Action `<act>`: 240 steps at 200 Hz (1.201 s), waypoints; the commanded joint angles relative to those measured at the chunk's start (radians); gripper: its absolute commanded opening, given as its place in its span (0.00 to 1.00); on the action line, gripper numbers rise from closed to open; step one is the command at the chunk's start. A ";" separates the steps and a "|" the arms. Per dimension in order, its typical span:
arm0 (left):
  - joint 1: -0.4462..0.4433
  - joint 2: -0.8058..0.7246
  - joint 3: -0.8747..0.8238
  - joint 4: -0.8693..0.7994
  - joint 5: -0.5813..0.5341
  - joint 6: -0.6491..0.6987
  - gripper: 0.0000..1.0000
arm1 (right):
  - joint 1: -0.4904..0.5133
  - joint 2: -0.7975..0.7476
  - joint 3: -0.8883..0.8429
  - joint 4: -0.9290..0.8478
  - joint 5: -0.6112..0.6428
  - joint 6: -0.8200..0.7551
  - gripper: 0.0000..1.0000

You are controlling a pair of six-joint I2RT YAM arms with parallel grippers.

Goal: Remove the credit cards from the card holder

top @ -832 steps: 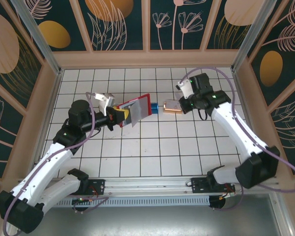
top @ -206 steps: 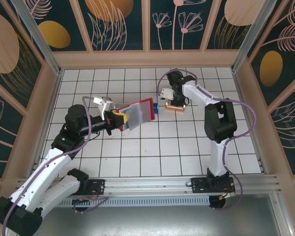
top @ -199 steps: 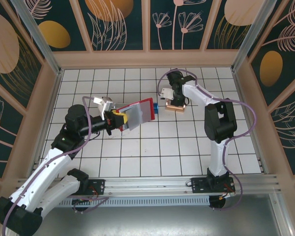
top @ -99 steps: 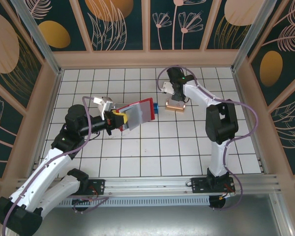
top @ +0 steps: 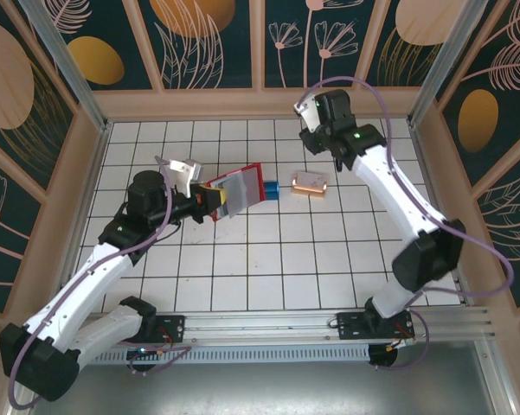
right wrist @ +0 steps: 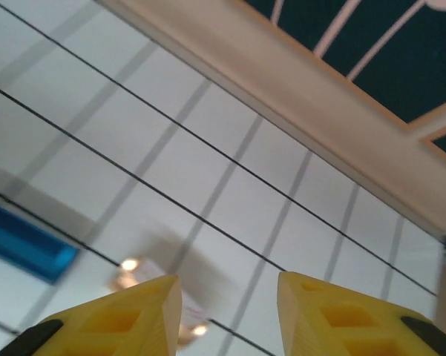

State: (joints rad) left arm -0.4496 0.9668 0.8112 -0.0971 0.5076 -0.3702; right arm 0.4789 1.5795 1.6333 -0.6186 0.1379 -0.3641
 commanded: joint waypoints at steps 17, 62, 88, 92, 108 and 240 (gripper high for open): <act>0.008 0.039 0.022 0.133 0.047 -0.170 0.00 | 0.158 -0.134 -0.180 0.096 -0.195 0.349 0.32; 0.009 0.110 -0.004 0.225 -0.025 -0.311 0.00 | 0.308 -0.186 -0.226 0.075 -0.201 0.550 0.32; 0.008 0.138 -0.001 0.235 -0.059 -0.351 0.00 | 0.384 -0.202 -0.241 0.059 -0.156 0.572 0.38; 0.008 0.141 -0.001 0.238 -0.062 -0.359 0.00 | 0.393 -0.205 -0.245 0.060 -0.148 0.578 0.39; 0.008 0.153 0.001 0.234 -0.084 -0.386 0.00 | 0.419 -0.212 -0.259 0.076 -0.127 0.593 0.43; 0.008 0.188 0.046 0.165 -0.073 -0.422 0.00 | 0.475 -0.028 -0.142 0.051 -0.065 0.570 0.74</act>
State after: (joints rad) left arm -0.4469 1.1587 0.8169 0.0578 0.4179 -0.7841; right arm 0.9463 1.5341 1.4525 -0.5571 0.0261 0.2153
